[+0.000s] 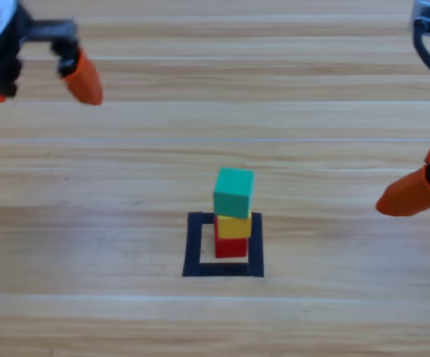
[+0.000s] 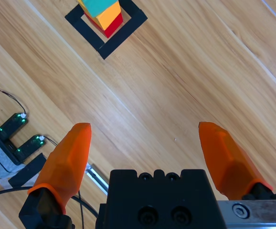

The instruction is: Stack the blocks in the rectangular block: red at the bottom, yellow in the middle, green on top

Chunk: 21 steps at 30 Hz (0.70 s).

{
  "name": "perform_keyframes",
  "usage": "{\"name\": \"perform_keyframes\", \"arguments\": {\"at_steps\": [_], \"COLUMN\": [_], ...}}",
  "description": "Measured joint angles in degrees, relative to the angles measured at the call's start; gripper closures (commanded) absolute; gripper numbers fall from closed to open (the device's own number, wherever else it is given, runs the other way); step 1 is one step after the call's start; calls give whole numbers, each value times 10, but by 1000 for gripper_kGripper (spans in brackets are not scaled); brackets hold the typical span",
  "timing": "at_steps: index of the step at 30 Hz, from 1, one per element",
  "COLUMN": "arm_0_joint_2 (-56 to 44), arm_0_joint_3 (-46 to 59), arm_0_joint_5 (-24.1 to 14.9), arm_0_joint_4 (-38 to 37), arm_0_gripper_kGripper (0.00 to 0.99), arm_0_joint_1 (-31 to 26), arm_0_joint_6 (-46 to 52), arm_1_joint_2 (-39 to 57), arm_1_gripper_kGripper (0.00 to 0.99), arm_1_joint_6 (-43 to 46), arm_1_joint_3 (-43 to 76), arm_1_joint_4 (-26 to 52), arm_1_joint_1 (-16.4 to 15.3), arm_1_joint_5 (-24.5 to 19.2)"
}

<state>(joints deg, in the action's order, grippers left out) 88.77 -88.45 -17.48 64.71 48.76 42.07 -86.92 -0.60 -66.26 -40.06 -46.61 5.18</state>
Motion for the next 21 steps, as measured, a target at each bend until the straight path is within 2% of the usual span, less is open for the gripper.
{"name": "perform_keyframes", "arguments": {"at_steps": [2,7,9,12,14,21], "arm_0_joint_2": [-52,-80,-82,-88,-100,-109], "arm_0_joint_3": [94,210,269,355,393,406], "arm_0_joint_5": [-10,-12,4,51,74,90], "arm_0_joint_4": [-82,-265,-325,-417,-454,-455], "arm_0_gripper_kGripper": [0,0,0,0,0,0], "arm_0_joint_1": [-1,-4,-7,-22,-36,-72], "arm_0_joint_6": [-58,-173,-205,-242,-254,-263], "arm_1_joint_2": [0,0,0,0,0,0], "arm_1_gripper_kGripper": [1,1,1,1,1,1], "arm_1_joint_6": [0,0,0,0,0,0], "arm_1_joint_3": [0,0,0,0,0,0], "arm_1_joint_4": [0,0,0,0,0,0], "arm_1_joint_1": [0,0,0,0,0,0], "arm_1_joint_5": [0,0,0,2,5,15]}}
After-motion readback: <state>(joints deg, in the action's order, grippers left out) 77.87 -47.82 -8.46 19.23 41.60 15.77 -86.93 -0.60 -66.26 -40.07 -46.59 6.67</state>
